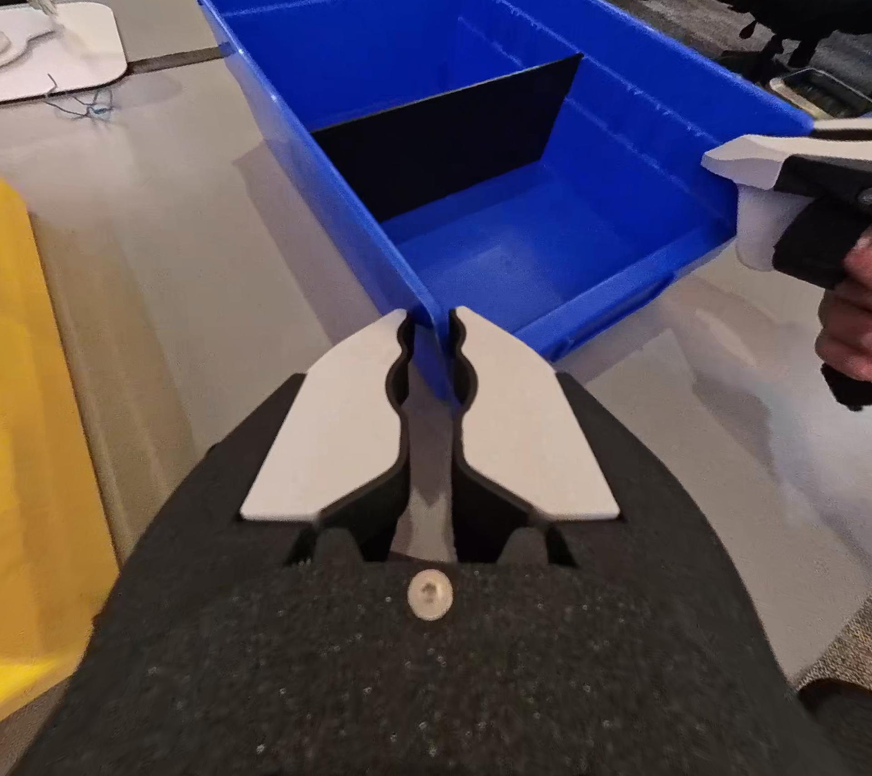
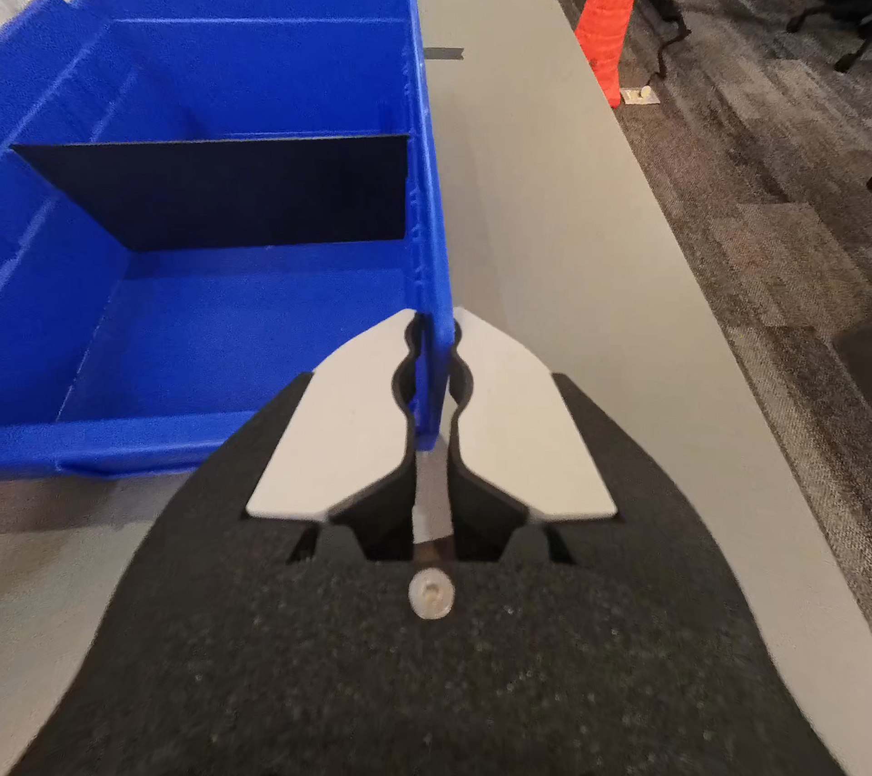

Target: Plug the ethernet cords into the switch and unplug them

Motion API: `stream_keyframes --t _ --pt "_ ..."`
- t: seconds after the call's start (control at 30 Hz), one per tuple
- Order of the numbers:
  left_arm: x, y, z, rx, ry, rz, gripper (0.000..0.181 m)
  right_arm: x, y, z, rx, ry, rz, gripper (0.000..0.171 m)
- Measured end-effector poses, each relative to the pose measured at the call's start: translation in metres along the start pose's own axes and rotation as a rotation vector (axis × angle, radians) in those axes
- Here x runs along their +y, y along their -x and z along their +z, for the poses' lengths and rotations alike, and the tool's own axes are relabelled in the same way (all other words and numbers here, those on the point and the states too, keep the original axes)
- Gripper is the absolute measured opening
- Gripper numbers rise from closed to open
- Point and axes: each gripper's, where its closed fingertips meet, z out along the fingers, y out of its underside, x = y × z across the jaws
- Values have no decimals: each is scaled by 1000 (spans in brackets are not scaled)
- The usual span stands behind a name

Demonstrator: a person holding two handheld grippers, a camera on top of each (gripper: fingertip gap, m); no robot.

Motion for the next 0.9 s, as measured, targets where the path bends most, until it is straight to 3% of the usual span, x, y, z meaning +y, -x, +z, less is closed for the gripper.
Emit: stream_keyframes --t 0.27,0.37,0.5,0.6,0.7,0.77,0.83,0.9 --pt "6 -8 -1 63 29 42 17 0 -7 2 70 -1 -64 14" --pt "3 -6 -13 112 38 40 31 0 -8 1 80 4 -78 15" --pt "-26 30 -74 154 -76 11 39 -11 -14 -13 153 -7 -109 26" --pt "-41 107 -141 66 -181 -8 39 -39 4 -38 151 -99 -134 26" --pt "-26 208 -192 -130 -172 -31 52 -67 80 -59 -68 -199 -115 37" --pt "0 262 -210 -222 -128 -86 58 -70 166 -69 -339 -220 -101 52" --pt "31 285 -212 -197 -76 -181 66 -53 254 -77 -585 -170 -59 59" --pt "55 291 -204 -155 -64 -244 60 -22 316 -69 -644 -87 -46 59"
